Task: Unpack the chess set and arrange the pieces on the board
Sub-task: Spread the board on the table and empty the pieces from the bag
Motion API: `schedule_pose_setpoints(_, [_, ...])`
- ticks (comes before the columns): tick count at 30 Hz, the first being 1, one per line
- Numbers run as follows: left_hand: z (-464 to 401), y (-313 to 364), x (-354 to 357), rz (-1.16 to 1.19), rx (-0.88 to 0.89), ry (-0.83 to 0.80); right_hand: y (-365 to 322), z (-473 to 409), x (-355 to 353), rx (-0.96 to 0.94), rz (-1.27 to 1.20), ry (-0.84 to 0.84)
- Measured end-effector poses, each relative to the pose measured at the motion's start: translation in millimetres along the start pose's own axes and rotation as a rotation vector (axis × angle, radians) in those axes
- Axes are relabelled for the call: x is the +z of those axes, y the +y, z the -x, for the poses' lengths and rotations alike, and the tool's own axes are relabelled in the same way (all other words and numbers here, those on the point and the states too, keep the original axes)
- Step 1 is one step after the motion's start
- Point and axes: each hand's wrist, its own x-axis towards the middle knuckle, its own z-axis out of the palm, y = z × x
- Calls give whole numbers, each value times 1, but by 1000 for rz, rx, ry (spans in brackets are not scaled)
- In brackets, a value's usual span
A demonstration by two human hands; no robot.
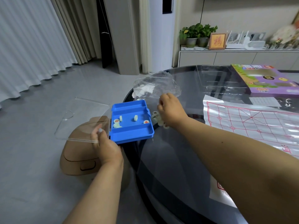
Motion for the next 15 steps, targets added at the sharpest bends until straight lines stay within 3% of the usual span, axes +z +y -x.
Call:
schedule_pose_setpoints(5, [3, 3, 1, 3, -18, 8, 14, -15, -29, 517, -788, 164])
schedule_pose_setpoints(11, [1, 2, 3, 10, -8, 29, 25, -20, -28, 791, -886, -47])
schedule_pose_setpoints(15, [1, 0, 2, 15, -3, 31, 22, -17, -29, 691, -784, -66])
